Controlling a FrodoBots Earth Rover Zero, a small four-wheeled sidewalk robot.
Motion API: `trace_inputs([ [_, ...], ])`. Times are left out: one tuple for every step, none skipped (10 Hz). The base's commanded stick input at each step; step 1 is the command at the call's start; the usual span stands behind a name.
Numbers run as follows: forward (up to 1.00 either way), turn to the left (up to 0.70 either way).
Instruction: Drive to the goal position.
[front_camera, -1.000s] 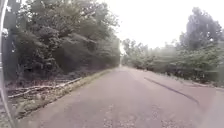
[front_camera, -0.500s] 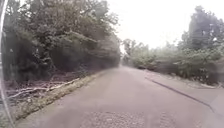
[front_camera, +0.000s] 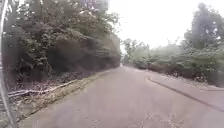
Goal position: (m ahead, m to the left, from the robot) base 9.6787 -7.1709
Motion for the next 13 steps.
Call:
trace_inputs([
  [0.70, 0.00],
  [0.70, 0.00],
  [0.70, 0.00],
  [0.70, 0.00],
  [0.70, 0.00],
  [0.70, 0.00],
  [0.70, 0.00],
  [0.70, 0.00],
  [0.70, 0.00],
  [0.70, 0.00],
  [0.70, 0.00],
  [0.70, 0.00],
  [0.70, 0.00],
])
